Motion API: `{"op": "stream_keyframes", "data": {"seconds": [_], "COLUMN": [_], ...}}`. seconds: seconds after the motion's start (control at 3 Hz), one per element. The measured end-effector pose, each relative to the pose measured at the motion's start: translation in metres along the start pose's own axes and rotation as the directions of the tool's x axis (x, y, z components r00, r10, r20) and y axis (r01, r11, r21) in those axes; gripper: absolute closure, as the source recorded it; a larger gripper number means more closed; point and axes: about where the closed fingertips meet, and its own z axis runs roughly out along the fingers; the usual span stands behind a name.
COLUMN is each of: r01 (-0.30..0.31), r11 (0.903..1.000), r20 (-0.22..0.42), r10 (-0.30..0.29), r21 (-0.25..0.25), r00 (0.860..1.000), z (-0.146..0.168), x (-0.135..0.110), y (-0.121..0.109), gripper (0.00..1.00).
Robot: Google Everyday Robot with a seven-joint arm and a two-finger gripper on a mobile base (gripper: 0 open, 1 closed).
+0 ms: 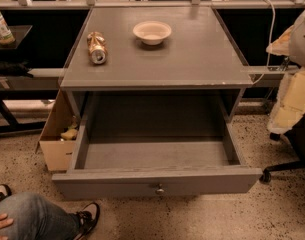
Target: Close top drawer
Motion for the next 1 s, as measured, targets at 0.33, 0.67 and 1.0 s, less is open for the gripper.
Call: {"op": "stream_keyframes", "data": {"seconds": [0.33, 0.67, 1.0], "r01": [0.0, 0.035, 0.071], "r11": [1.0, 0.9988, 0.9952], "r20": [0.0, -0.039, -0.061], "r10": [0.0, -0.037, -0.075], "r21": [0.0, -0.035, -0.067], "r00": [1.0, 0.999, 0.995], "z": [0.0, 0.018, 0.041], "x": [0.0, 0.0, 0.002], "y": [0.0, 0.017, 0.044], "gripper": [0.0, 0.0, 0.0]}}
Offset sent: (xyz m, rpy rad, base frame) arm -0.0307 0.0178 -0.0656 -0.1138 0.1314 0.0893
